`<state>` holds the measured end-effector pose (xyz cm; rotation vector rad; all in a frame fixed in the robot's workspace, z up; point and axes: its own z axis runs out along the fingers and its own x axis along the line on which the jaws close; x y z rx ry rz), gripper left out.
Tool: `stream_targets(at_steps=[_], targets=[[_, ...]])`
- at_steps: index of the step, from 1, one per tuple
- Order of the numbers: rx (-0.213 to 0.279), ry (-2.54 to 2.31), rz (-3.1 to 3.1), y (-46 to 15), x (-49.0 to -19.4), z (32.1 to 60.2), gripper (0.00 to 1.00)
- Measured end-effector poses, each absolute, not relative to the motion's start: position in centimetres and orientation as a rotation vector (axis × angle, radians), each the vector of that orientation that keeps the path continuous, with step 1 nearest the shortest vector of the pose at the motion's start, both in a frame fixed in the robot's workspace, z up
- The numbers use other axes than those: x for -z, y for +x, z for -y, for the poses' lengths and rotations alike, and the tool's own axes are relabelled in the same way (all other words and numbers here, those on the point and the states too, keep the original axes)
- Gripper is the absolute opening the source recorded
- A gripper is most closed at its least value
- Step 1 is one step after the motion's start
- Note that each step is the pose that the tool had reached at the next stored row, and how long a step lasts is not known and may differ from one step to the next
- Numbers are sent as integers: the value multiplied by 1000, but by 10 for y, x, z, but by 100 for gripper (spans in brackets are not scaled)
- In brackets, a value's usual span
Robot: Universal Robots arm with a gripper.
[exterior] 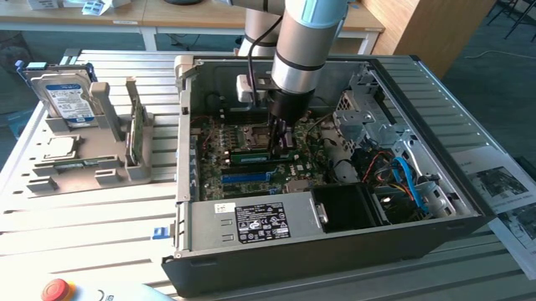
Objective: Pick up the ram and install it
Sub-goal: 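Insert the ram into the slot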
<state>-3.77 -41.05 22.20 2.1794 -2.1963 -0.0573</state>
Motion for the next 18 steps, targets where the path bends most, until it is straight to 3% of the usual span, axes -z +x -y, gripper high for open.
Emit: stream_targets(at_steps=[18], targets=[[57,2179,2196,-37,-233,411,31]])
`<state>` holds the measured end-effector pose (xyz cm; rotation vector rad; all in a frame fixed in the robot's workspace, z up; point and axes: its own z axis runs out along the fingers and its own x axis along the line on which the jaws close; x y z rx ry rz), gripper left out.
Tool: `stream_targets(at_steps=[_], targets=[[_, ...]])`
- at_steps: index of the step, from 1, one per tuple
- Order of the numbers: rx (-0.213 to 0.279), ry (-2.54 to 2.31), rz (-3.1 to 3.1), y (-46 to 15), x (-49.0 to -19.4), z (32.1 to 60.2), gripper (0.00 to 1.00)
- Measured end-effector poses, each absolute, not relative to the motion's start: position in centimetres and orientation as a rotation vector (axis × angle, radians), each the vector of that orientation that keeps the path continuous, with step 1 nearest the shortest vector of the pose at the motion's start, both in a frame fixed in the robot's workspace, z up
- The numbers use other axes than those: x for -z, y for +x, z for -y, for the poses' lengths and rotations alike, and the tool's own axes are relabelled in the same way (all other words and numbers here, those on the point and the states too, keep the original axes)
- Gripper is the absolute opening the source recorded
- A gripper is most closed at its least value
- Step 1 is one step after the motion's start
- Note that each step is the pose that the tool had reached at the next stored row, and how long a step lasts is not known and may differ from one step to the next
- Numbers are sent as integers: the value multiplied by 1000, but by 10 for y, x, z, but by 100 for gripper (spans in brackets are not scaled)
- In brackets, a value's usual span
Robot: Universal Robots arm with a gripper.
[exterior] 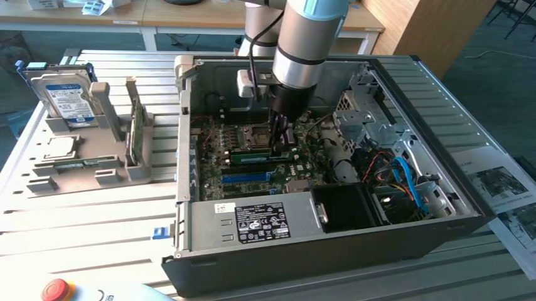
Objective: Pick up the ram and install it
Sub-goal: 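Insert the ram into the slot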
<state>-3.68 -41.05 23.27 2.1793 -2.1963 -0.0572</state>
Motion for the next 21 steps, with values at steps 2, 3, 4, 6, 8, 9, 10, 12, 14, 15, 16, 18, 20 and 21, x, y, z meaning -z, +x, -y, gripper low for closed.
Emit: stream_targets(at_steps=[2,3,4,6,8,9,10,12,14,15,16,18,20,21], targets=[[57,2179,2196,-36,-236,411,31],[57,2179,2196,-36,-238,411,31],[57,2179,2196,-36,-239,411,31],[57,2179,2196,-36,-243,411,31],[57,2179,2196,-35,-247,411,31],[57,2179,2196,-35,-249,411,31],[57,2179,2196,-35,-252,411,31],[57,2179,2196,-34,-256,410,31],[57,2179,2196,-34,-260,411,31],[57,2179,2196,-34,-261,411,31],[57,2179,2196,-34,-263,411,31],[57,2179,2196,-34,-267,411,31],[57,2179,2196,-33,-270,411,31],[57,2179,2196,-33,-272,411,31]])
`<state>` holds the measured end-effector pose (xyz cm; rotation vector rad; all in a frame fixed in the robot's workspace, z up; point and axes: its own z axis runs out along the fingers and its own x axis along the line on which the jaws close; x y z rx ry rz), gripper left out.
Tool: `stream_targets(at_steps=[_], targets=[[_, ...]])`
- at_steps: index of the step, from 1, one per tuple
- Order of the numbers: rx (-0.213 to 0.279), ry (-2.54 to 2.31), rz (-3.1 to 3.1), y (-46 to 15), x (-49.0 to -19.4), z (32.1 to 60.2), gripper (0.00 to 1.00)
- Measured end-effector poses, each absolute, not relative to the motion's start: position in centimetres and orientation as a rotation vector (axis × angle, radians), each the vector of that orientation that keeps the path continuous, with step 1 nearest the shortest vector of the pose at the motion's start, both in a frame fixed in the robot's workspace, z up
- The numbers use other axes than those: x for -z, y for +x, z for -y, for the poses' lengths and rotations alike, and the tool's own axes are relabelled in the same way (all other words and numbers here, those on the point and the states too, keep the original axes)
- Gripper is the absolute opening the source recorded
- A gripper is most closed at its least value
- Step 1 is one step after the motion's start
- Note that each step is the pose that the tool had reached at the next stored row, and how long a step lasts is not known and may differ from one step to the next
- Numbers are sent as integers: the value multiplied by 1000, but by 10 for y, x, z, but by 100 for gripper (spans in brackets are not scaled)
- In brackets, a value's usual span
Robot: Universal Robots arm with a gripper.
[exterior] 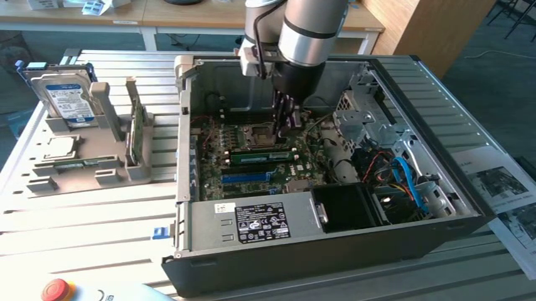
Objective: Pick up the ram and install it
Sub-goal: 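Insert the ram into the slot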
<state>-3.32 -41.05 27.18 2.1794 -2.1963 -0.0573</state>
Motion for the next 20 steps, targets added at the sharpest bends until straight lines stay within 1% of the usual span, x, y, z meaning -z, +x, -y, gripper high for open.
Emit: stream_targets(at_steps=[20], targets=[[57,2179,2196,-31,-297,411,31]])
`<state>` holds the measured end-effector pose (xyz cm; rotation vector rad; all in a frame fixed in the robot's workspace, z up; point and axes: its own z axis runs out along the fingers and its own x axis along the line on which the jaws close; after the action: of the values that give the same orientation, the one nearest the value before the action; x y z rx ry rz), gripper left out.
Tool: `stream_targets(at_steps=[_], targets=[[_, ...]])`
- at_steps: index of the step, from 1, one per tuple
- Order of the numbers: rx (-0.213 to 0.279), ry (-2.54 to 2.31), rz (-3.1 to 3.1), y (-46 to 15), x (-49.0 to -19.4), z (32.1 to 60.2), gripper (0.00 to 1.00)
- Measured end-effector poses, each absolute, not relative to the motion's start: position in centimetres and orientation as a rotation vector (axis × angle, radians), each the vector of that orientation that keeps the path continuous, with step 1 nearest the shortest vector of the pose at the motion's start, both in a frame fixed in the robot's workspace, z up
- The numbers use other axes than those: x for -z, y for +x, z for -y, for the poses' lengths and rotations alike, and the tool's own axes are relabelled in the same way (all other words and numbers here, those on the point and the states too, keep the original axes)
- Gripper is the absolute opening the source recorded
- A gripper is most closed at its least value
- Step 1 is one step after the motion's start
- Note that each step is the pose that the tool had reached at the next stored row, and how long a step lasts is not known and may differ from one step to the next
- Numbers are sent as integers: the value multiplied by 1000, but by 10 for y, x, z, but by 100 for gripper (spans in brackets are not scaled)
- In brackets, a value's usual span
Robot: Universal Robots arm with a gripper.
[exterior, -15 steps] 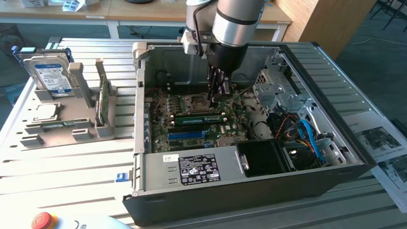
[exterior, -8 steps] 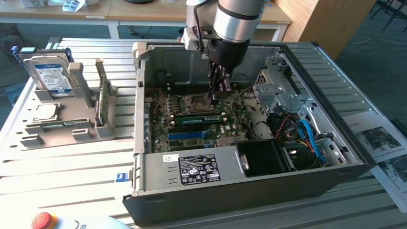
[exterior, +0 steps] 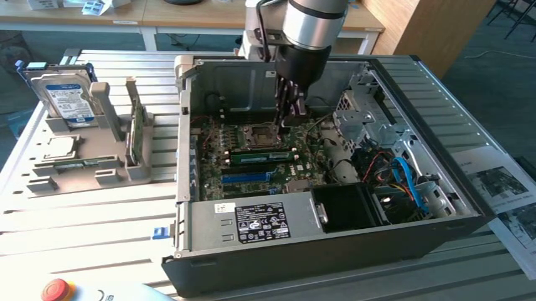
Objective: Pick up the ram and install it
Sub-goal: 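Insert the ram into the slot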
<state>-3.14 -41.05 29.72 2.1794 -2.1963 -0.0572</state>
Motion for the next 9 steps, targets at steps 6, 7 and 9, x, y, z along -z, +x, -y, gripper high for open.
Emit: stream_targets(at_steps=[6,7,9], targets=[[57,2179,2196,-31,-305,411,31],[57,2179,2196,-30,-315,411,31],[57,2179,2196,-30,-318,411,31]])
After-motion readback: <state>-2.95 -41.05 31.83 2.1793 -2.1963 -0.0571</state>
